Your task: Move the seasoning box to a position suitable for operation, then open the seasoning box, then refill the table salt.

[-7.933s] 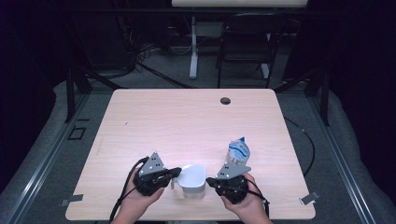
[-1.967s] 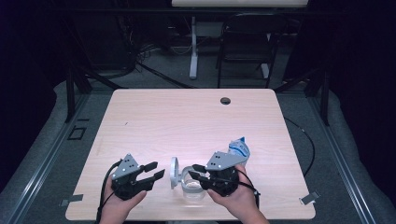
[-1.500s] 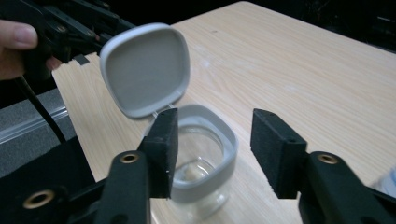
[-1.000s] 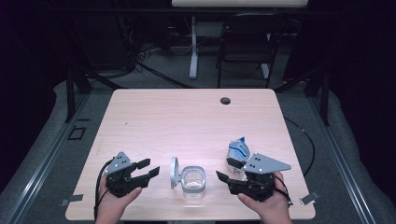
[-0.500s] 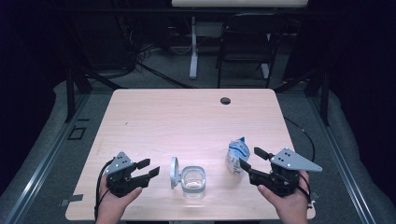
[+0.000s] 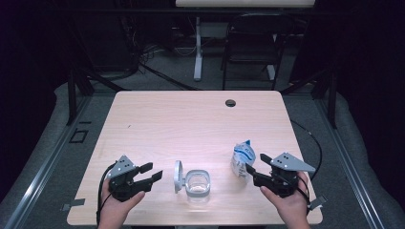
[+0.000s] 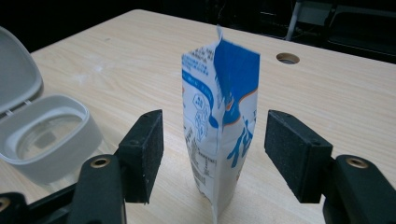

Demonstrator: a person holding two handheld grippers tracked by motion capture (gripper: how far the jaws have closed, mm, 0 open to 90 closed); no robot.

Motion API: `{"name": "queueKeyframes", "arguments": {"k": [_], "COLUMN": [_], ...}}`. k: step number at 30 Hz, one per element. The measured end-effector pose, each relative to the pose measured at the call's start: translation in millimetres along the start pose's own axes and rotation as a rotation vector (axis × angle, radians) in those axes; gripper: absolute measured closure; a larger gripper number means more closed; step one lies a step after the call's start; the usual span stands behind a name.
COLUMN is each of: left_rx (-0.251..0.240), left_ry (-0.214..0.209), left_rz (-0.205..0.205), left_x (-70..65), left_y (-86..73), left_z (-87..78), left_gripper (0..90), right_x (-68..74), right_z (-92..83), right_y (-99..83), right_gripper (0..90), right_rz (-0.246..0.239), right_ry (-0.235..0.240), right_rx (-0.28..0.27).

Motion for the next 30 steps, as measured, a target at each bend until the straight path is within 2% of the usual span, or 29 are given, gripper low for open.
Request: {"name": "queueKeyframes", "arguments": {"k": [4,10,16,20,25,30], "left_rx": [-0.001,0.001,-0.005,-0.001,-0.001,0.001], "left_ry": [0.001,0.005,0.005,0.006,0.008,0.009], "left_rz": [-0.004,-0.009,-0.012,-0.012,-0.012,-0.014], "left_x": [1.3,3.2,3.9,3.6,4.5,4.8], "left_y": [-0.3,-1.4,-0.5,-1.6,-1.3,-2.0], "left_z": [-1.2,-0.4,-1.1,-0.6,-1.5,0.0], "left_gripper": [48.3,48.3,48.3,48.3,48.3,48.3], "right_x": [-1.3,-2.7,-5.0,-6.6,-8.8,-8.6], "right_z": [10.0,28.9,42.1,47.9,54.3,63.4], "right_y": [-10.7,-30.2,-45.1,-48.9,-53.1,-62.6], "right_gripper": [37.0,36.5,36.5,36.5,36.5,36.2], "right_rz": [-0.002,-0.016,-0.009,-0.023,-0.017,-0.016], "right_ry": [-0.002,-0.026,-0.037,-0.052,-0.055,-0.053], "right_rx": [0.016,0.070,0.093,0.084,0.071,0.098]}}
Point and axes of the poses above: each handheld gripper's, and its own axes: z roughly forward along the jaws, y roughly out of its top, x roughly to its left, the point moved 9 cm from there along z, roughly forward along the jaws, and after that the axes turned 1 degree about x, right-handed, at the moved point
